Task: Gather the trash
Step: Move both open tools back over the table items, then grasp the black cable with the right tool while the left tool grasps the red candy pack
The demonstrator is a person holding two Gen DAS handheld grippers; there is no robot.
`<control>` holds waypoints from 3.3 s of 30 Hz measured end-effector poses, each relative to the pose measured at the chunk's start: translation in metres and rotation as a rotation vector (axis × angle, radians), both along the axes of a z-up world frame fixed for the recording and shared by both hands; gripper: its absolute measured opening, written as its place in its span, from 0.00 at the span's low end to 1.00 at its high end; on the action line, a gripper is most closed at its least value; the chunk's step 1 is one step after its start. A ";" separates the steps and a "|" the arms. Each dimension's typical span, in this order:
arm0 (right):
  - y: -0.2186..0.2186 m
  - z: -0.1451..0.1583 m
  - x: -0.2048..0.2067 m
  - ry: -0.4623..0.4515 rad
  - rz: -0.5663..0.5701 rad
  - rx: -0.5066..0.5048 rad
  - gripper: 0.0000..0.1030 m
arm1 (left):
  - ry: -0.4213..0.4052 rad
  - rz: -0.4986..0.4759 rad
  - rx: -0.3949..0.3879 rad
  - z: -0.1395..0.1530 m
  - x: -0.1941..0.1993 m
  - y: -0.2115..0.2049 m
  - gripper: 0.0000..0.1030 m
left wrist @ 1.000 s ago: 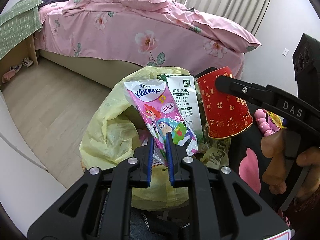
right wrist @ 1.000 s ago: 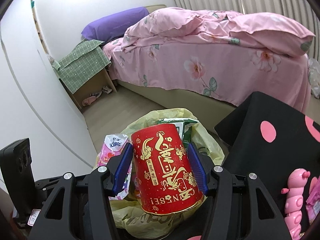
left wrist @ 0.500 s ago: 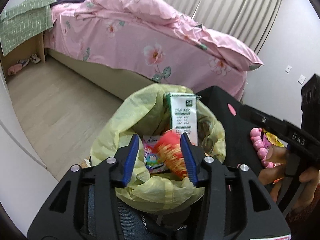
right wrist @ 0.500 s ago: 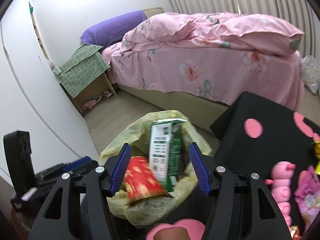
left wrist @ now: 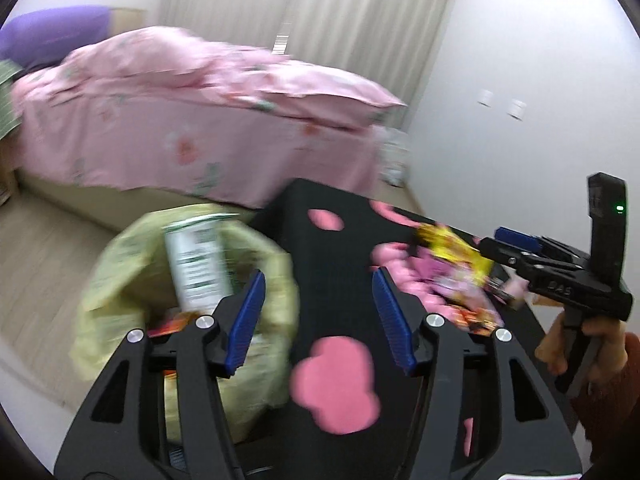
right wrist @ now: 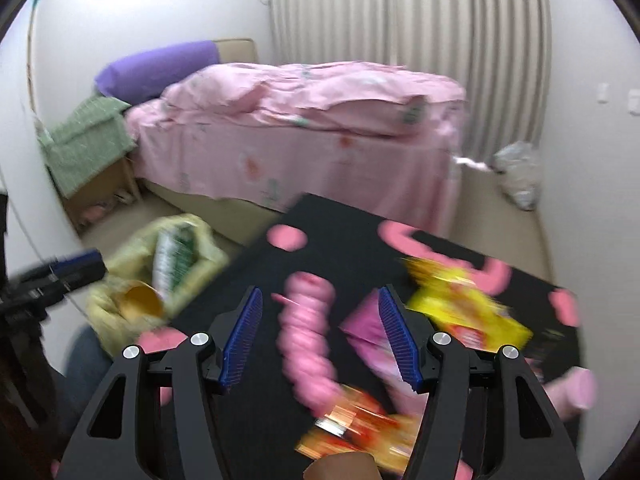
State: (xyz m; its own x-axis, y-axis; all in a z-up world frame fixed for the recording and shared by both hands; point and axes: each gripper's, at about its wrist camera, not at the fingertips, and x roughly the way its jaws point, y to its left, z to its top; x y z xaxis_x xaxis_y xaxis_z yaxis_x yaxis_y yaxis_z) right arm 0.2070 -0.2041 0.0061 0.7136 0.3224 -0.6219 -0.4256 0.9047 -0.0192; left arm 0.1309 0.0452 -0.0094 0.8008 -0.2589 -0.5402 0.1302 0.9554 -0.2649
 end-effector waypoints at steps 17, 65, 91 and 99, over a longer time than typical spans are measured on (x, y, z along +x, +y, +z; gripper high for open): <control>-0.162 -0.067 -0.023 0.064 -0.269 -0.044 0.55 | 0.062 -0.437 0.086 -0.019 0.132 -0.184 0.66; -0.190 -0.103 -0.071 0.208 -0.283 0.158 0.54 | 0.214 -0.713 0.121 -0.067 0.002 -0.208 0.85; -0.199 -0.089 -0.076 0.170 -0.279 0.074 0.54 | 0.266 -0.771 0.112 -0.064 -0.006 -0.220 0.85; -0.190 -0.103 -0.064 0.218 -0.269 0.109 0.12 | 0.173 -0.680 0.278 -0.051 0.025 -0.230 0.79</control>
State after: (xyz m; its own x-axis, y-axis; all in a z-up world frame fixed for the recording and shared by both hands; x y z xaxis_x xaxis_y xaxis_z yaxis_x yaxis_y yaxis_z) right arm 0.1426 -0.3937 -0.0965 0.6360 0.2141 -0.7414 -0.1557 0.9766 0.1484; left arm 0.1556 -0.1853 -0.0608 0.4114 -0.5014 -0.7612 0.6934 0.7142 -0.0957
